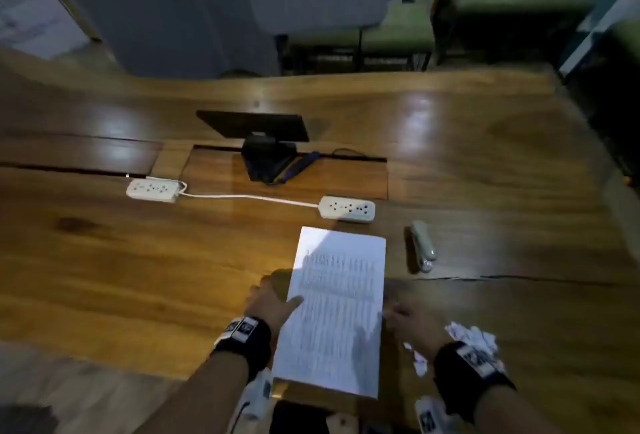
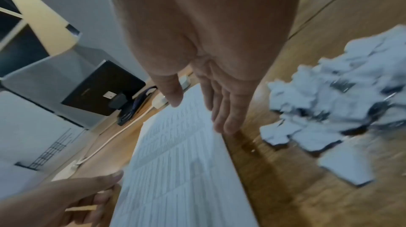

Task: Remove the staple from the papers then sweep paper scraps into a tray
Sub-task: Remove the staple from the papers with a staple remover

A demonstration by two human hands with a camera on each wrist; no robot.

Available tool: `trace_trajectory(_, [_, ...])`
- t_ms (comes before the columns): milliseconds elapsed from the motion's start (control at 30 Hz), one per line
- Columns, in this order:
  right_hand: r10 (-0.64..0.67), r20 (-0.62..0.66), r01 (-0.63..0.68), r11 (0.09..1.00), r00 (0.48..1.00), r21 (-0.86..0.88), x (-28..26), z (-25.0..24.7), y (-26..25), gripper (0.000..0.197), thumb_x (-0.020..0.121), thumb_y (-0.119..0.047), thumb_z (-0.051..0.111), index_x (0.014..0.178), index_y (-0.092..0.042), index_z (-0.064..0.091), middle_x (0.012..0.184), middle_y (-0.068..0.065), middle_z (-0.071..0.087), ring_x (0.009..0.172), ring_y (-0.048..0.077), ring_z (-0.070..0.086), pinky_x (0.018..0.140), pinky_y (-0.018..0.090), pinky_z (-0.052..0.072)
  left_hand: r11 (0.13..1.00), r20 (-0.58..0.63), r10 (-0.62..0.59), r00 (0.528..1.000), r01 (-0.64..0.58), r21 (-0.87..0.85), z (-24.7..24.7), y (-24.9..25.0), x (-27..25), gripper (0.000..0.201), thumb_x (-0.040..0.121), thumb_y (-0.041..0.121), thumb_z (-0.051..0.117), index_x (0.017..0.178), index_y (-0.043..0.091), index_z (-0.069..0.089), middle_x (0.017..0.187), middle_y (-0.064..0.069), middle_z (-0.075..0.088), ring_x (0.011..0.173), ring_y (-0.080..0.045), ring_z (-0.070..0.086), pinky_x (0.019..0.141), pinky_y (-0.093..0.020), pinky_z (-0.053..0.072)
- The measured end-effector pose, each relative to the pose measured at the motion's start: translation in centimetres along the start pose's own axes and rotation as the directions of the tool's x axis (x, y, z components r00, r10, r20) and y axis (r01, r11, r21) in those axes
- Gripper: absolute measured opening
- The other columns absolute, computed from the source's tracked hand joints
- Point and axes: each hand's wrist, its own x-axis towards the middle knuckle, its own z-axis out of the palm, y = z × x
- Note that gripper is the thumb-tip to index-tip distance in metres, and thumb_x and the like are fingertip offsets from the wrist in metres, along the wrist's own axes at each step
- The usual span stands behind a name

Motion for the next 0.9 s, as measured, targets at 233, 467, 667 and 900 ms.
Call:
trace_trajectory(233, [0.092,-0.257,-0.081,0.995,0.962,0.053,4.2,3.9,-1.5,0.033,0.091,-0.027,0.072,0.113,-0.004,0.065,0.092,0.005,0.073,0.088,0.025,0.071,0.078,0.038,0.057,0.960,-0.032,-0.026,0.999,0.034,0.279,3.4,2.7,1.5,0.115,0.068,0.077,0.081,0.151,0.011,0.038,0.157,-0.015,0.038,0.147,-0.037,0.038,0.112,-0.057,0.047])
trace_trajectory(467, [0.170,-0.246,-0.124,0.974,0.954,0.192,4.5,4.2,-2.0,0.068,0.090,-0.026,0.078,0.145,-0.002,0.046,0.111,0.010,0.070,0.100,0.024,0.066,0.084,0.035,0.052,0.958,-0.069,-0.086,0.994,0.101,0.267,4.6,4.4,2.1,0.098,0.068,0.053,0.094,0.143,0.016,0.044,0.150,-0.011,0.046,0.142,-0.032,0.046,0.110,-0.055,0.048])
trace_trajectory(667, [0.109,-0.266,-0.053,0.977,0.958,0.208,4.4,4.7,-1.6,0.033,0.091,-0.025,0.076,0.117,-0.010,0.062,0.101,0.007,0.073,0.090,0.022,0.071,0.087,0.045,0.060,0.991,0.008,-0.104,0.995,0.103,0.089,5.0,3.5,4.2,0.100,0.042,0.048,0.099,0.127,0.018,0.057,0.130,-0.005,0.068,0.123,-0.031,0.067,0.098,-0.056,0.060])
trace_trajectory(900, [0.055,-0.249,-0.031,0.995,0.967,0.099,3.6,4.8,-1.6,0.028,0.091,-0.025,0.072,0.111,-0.010,0.058,0.104,0.009,0.069,0.089,0.024,0.069,0.081,0.045,0.061,0.985,0.035,0.068,0.997,-0.061,-0.162,4.0,2.3,2.3,0.070,0.065,0.024,0.098,0.124,0.029,0.061,0.122,0.006,0.073,0.114,-0.019,0.071,0.095,-0.047,0.064])
